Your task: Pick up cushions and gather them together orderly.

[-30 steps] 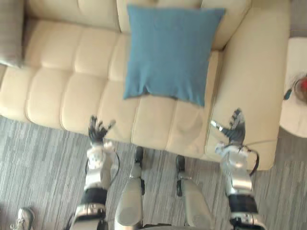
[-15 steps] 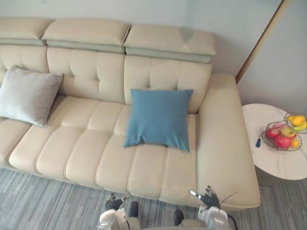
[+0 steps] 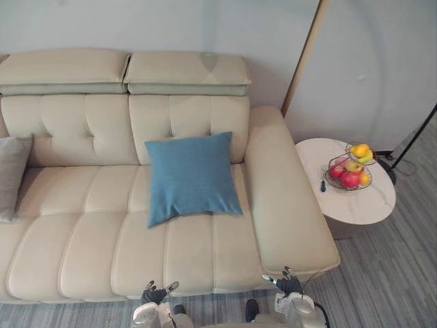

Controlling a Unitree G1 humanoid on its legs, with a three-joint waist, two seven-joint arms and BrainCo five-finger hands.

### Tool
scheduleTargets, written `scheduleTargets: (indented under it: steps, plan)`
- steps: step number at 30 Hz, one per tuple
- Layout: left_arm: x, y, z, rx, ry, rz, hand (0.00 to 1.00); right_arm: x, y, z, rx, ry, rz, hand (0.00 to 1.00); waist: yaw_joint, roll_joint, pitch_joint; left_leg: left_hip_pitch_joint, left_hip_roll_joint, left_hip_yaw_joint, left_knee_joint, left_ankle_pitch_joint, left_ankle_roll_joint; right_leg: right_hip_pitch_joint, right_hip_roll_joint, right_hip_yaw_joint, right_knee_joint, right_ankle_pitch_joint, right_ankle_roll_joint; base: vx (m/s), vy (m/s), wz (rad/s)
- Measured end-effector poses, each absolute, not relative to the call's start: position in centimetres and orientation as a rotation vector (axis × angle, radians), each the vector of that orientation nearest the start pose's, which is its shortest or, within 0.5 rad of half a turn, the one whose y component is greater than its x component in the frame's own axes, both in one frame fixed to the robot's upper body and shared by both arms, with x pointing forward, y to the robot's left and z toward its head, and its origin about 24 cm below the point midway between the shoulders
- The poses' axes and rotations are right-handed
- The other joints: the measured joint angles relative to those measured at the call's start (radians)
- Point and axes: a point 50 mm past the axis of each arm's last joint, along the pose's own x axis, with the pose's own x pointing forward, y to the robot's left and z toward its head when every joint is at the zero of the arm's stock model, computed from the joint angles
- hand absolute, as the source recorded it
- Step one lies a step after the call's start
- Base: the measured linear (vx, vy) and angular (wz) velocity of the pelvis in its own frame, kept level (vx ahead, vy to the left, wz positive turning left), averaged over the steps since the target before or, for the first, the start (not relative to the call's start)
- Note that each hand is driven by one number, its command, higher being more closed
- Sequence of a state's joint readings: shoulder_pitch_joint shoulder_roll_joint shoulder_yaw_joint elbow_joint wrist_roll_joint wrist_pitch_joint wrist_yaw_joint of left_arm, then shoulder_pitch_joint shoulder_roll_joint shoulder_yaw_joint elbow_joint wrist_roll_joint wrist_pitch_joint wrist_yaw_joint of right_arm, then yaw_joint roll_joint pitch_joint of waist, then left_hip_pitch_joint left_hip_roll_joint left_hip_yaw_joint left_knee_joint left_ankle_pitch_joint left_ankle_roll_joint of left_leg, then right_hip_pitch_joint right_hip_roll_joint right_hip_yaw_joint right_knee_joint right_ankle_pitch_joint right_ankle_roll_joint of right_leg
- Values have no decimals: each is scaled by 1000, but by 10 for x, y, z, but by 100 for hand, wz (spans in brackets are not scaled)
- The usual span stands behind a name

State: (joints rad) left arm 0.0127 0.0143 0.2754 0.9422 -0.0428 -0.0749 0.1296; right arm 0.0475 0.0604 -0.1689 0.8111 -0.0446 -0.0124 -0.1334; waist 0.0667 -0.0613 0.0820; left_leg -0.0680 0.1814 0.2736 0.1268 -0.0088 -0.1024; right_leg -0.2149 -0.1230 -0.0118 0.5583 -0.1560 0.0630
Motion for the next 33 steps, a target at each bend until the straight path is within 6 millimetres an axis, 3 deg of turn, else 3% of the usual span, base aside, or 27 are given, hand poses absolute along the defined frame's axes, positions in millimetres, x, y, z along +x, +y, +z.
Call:
scheduleTargets:
  steps: [2,3,4,5,6,8,9,11,13,15,17,19,20,23,26,29,30,33]
  plan:
    - [145,204,-137,-93,857,421,0,152,-158,-136,13,876,-225,0,-3,-36,-15,-31,-16,-21,65,-17,-3,-13,-7,-18,53,-3,37,-54,-82,43]
    - [143,197,-139,-111,866,416,0,156,-162,-135,-10,868,-222,0,19,-5,-32,-68,-31,-35,71,-28,9,16,13,-5,-50,2,50,-152,61,-9]
    - [138,193,-142,-127,879,420,0,161,-167,-132,-34,854,-220,0,42,18,-35,-72,-16,-31,54,-22,29,41,30,21,-37,-39,66,-171,20,-22]
    - [139,193,-141,-129,872,425,0,171,-161,-129,-32,834,-199,0,46,-1,-17,-95,-28,-17,87,-2,23,65,15,26,-7,-108,38,-179,-46,-25]
    - [141,192,-140,-129,869,421,0,176,-158,-127,-28,826,-192,0,48,-11,-7,-132,-28,-17,119,-4,21,89,14,20,-93,-146,10,-189,-140,-2]
    - [140,188,-141,-146,876,419,0,192,-160,-120,-44,783,-185,0,49,59,37,-166,18,-48,149,9,-2,128,63,-13,-178,-117,-17,-256,-105,13]
    - [138,181,-143,-162,885,412,0,188,-164,-121,-54,794,-196,0,42,82,43,-172,34,-65,151,24,-9,131,81,-31,-179,-107,-26,-294,-95,28]
    - [133,182,-145,-165,898,420,0,176,-165,-129,-62,848,-212,0,40,91,41,-167,41,-96,89,59,-28,117,84,-69,-175,-95,-46,-320,-93,43]
    - [134,185,-144,-160,889,424,0,173,-165,-131,-63,869,-228,0,34,72,44,-178,32,-110,121,51,-21,94,65,-95,-178,-77,-65,-233,-8,39]
    - [130,185,-145,-165,899,435,0,169,-172,-133,-81,888,-242,0,28,67,42,-170,-2,-153,268,-65,6,73,40,-100,-181,-60,-63,-198,67,20]
    - [128,184,-146,-169,909,436,0,163,-175,-136,-88,911,-245,0,26,71,40,-143,-6,-186,357,-167,-5,60,30,-95,-189,-38,-48,-158,159,4]
    - [121,185,-149,-188,933,460,0,156,-174,-140,-80,940,-246,0,19,80,35,-75,-3,-199,339,-274,-15,60,34,-80,-205,-12,-18,-136,243,-14]
    - [121,189,-149,-185,931,470,0,153,-173,-142,-71,952,-250,0,17,74,35,-67,-10,-178,322,-281,-11,63,30,-67,-209,-5,-6,-97,214,-23]
    - [108,201,-152,-142,962,485,0,128,-159,-153,-4,1034,-250,0,14,31,-11,-17,-68,-142,200,-237,12,103,-11,-53,-316,46,6,8,191,-21]
    - [101,200,-154,-126,989,473,0,121,-167,-155,20,1048,-302,0,-10,38,-29,8,-99,-144,159,-226,21,148,-26,-33,-391,96,7,8,117,6]
    - [90,198,-159,-126,1040,471,0,116,-173,-156,41,1063,-342,0,-10,53,-48,53,-114,-145,97,-208,23,182,-32,-33,-435,104,20,73,29,2]
    - [89,191,-162,-126,1072,417,0,91,-205,-161,48,1131,-447,0,-11,73,-25,170,-106,-174,-8,-168,20,236,3,-28,-461,93,28,35,1,0]
    - [89,191,-162,-126,1073,417,0,91,-205,-161,48,1132,-447,0,-11,73,-26,171,-106,-175,-7,-168,20,236,2,-28,-461,93,28,-23,0,0]
